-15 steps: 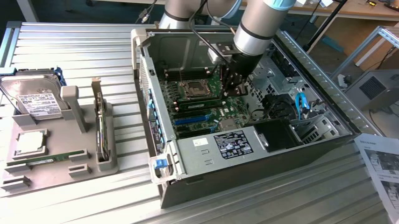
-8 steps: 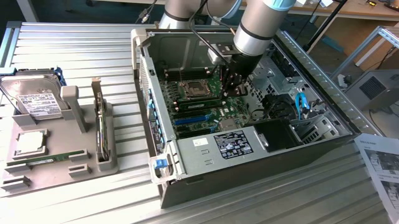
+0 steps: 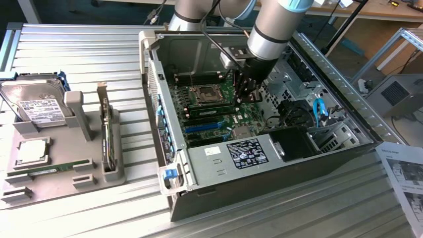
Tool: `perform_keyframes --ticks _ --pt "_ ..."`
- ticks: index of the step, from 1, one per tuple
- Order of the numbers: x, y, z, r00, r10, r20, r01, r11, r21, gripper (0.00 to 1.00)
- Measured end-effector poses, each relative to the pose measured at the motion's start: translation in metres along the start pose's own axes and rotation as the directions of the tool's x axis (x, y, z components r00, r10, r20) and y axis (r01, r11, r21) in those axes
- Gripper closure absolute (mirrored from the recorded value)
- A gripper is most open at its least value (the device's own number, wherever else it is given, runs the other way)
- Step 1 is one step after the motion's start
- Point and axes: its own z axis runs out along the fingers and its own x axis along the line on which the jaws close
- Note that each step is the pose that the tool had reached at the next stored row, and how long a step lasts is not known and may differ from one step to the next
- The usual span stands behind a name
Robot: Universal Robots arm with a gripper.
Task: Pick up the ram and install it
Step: 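Press down the ram until it locks into place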
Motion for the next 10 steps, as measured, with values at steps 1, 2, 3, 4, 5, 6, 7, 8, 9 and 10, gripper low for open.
perform_keyframes --ticks 1,2,3,4,5,6,7,8,9,10 --pt "-0.0001 0.0 0.0009 1.0 0.0 0.0006 0.0 1.0 0.0002 0.89" --pt "0.0 0.0 0.0014 1.0 0.0 0.0004 0.0 1.0 0.0001 0.89" --pt "0.0 0.0 0.0017 1.0 0.0 0.0002 0.0 1.0 0.0001 0.89" --pt "0.0 0.0 0.002 1.0 0.0 0.0001 0.0 1.0 0.0001 0.89" --pt "0.0 0.0 0.002 1.0 0.0 0.0001 0.0 1.0 0.0 0.89" --pt "0.0 0.0 0.002 1.0 0.0 0.0 0.0 1.0 0.0 0.89" --pt "0.0 0.0 0.002 1.0 0.0 0.0001 0.0 1.0 0.0 0.89" --pt "0.0 0.0 0.0021 1.0 0.0 0.0002 0.0 1.0 0.0001 0.89" --pt "0.0 0.0 0.0026 1.0 0.0 0.0006 0.0 1.0 0.0002 0.89" --pt "0.0 0.0 0.003 1.0 0.0 0.0004 0.0 1.0 0.0001 0.89"
